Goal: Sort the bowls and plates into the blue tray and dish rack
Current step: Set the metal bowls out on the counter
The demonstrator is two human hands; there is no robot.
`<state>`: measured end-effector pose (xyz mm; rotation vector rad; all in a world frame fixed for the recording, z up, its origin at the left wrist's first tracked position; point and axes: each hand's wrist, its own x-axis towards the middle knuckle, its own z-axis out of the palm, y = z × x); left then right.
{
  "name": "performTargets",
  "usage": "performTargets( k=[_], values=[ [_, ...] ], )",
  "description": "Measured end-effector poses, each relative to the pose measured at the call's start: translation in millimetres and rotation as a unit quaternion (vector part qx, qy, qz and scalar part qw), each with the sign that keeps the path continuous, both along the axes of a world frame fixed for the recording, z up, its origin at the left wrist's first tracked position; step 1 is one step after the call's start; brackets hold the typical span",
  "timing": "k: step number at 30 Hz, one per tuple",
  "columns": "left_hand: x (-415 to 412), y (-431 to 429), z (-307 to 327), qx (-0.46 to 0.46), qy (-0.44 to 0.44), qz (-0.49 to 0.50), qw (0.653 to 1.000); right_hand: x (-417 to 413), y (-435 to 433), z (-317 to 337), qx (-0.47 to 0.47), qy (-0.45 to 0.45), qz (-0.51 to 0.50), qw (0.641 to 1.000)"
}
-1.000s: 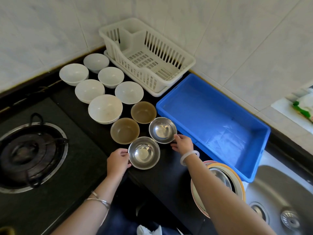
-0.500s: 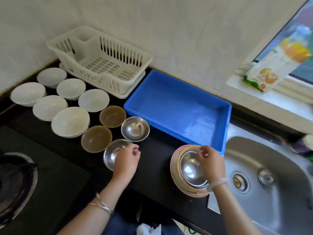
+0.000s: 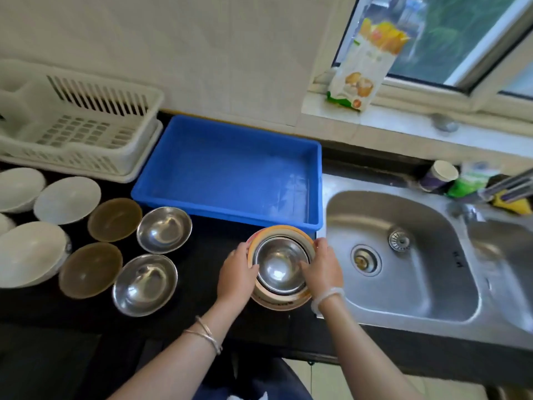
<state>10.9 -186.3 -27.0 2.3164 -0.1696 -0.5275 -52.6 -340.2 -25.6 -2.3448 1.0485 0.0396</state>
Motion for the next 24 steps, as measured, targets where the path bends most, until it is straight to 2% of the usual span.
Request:
performTargets(
  k=[7, 12, 24],
  values=[
    [-1, -4, -2, -0.003, -0.005, 0.018, 1.000, -3, -10, 7, -0.055, 0.021, 0.039, 0.998],
    [1, -7, -4, -0.008, 0.012, 0.028, 1.000, -2, -11, 17, -0.086, 0.003, 0.036, 0.996],
    [0, -20, -4, 0.068, -0.001, 0.015, 0.998, -20, -29, 32, 0.003, -0.117, -0.016, 0.993]
  ],
)
